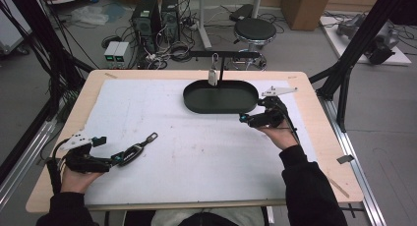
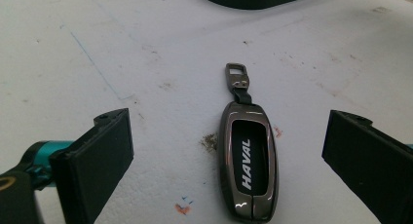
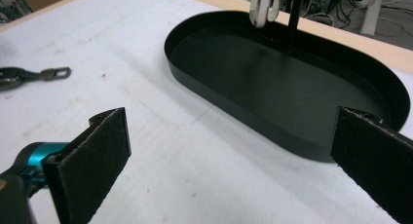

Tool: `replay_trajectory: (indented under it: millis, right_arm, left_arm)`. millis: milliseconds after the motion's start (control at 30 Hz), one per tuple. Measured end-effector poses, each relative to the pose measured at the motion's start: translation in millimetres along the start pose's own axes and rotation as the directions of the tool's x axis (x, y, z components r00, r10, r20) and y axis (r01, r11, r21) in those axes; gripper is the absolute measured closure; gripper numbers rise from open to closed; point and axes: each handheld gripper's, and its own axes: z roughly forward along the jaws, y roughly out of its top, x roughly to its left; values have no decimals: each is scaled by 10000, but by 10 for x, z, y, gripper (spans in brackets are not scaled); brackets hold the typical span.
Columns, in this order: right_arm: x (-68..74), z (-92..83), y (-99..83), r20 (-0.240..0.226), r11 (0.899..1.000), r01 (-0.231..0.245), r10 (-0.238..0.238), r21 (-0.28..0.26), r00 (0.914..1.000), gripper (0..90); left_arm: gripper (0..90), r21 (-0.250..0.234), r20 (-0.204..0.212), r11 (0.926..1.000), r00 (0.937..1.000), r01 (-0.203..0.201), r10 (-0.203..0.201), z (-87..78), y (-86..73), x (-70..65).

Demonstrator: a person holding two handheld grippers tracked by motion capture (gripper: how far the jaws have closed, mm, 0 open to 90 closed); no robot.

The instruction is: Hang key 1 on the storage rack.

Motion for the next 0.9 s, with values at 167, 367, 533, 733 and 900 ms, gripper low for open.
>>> replay_trajectory:
  millis: [167,367,533,733,900]
  right_arm:
    - [35,-62,-102,-193,9993,-297,293,-235,9994,8]
    - [74,-125,-234,46,9997,-84,85,-248,10000,8]
    - [69,-181,-367,111,9992,-282,285,-293,9995,9]
    - [64,-252,-531,174,9984,-450,456,-338,9988,8]
    - [87,-282,-638,-55,9979,-564,562,-316,9984,8]
  left_arm:
    - [50,-27,-23,10000,10000,14,-14,-4,0,2]
    - [50,-9,-27,10000,10000,11,-11,-4,-1,1]
    - [50,4,-17,10000,10000,20,-20,-3,-1,-4]
    - [50,1,-27,10000,10000,18,-18,-5,0,-4]
    - [50,24,-26,10000,10000,19,-19,-2,0,-8]
